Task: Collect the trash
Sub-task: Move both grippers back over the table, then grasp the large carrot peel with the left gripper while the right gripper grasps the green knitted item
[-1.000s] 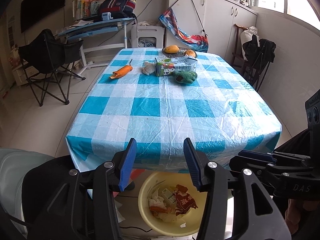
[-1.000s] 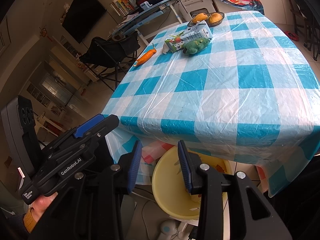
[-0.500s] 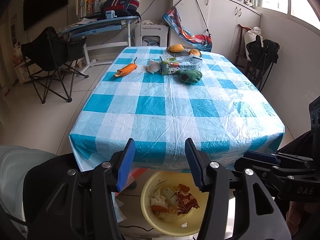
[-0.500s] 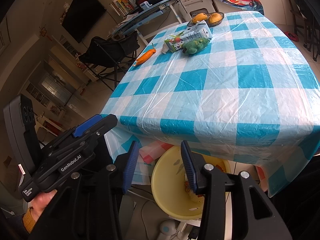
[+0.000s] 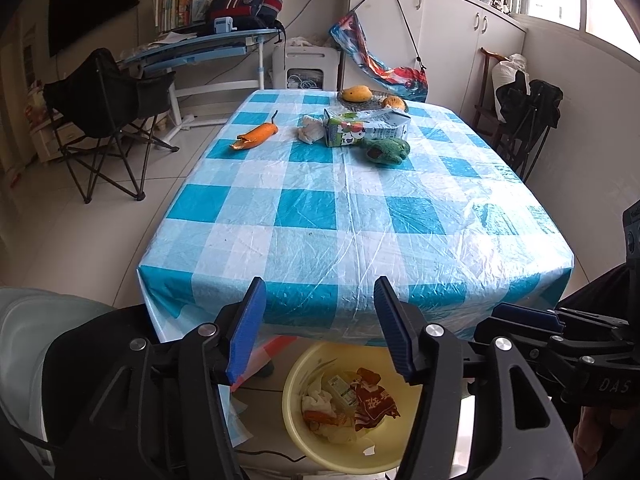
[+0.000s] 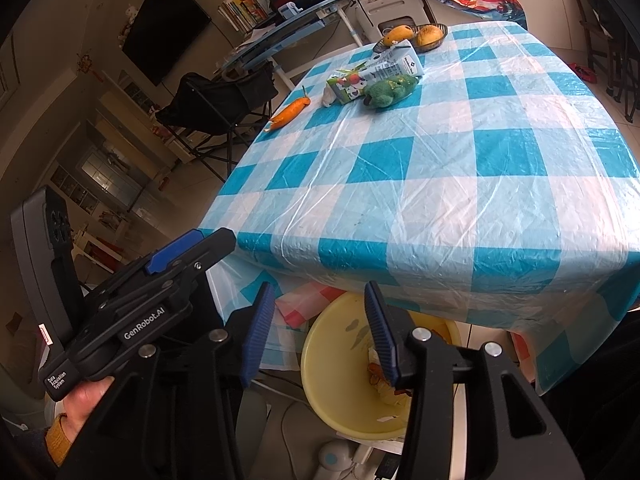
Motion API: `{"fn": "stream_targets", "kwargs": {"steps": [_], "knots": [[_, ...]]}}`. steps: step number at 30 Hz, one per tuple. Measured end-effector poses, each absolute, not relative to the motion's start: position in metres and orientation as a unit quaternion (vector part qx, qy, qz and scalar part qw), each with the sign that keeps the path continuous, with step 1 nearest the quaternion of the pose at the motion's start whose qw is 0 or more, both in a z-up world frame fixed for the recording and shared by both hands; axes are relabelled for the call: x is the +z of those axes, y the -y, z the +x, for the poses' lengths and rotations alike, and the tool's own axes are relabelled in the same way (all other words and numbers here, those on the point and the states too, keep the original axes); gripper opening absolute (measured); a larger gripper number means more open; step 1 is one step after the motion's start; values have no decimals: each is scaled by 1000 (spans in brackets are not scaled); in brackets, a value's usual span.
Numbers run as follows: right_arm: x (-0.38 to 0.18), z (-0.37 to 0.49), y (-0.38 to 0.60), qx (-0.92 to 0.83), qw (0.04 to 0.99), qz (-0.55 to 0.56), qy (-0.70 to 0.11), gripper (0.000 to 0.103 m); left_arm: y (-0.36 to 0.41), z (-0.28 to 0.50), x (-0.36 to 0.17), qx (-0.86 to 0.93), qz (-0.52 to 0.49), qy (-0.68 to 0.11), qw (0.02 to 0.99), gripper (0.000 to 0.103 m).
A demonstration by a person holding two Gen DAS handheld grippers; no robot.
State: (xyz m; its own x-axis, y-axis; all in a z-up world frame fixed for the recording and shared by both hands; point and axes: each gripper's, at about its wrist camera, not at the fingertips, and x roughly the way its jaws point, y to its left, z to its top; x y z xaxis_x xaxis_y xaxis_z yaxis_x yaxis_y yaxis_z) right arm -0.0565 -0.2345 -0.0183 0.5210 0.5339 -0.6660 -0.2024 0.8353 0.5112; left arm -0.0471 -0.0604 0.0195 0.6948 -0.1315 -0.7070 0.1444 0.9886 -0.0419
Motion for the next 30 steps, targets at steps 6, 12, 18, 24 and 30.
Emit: {"fn": "stream_targets", "kwargs": {"steps": [6,12,18,24,30], "knots": [[-10,-44,234,213,857,176,-435,46,50,-32,19,-63,-2,-383,922,56],[1,-17,236,206,864,161,-430,47,28,-2,22,-39,-25,-379,924,57],[14,23,232,200,878,129,-415,49,11,39,22,-14,-52,-375,925,60],[16,71,236,180,888,101,-410,51,7,89,20,-10,-54,-374,926,61],[10,116,244,164,892,107,-407,51,8,142,16,-12,-52,-378,924,62]]}}
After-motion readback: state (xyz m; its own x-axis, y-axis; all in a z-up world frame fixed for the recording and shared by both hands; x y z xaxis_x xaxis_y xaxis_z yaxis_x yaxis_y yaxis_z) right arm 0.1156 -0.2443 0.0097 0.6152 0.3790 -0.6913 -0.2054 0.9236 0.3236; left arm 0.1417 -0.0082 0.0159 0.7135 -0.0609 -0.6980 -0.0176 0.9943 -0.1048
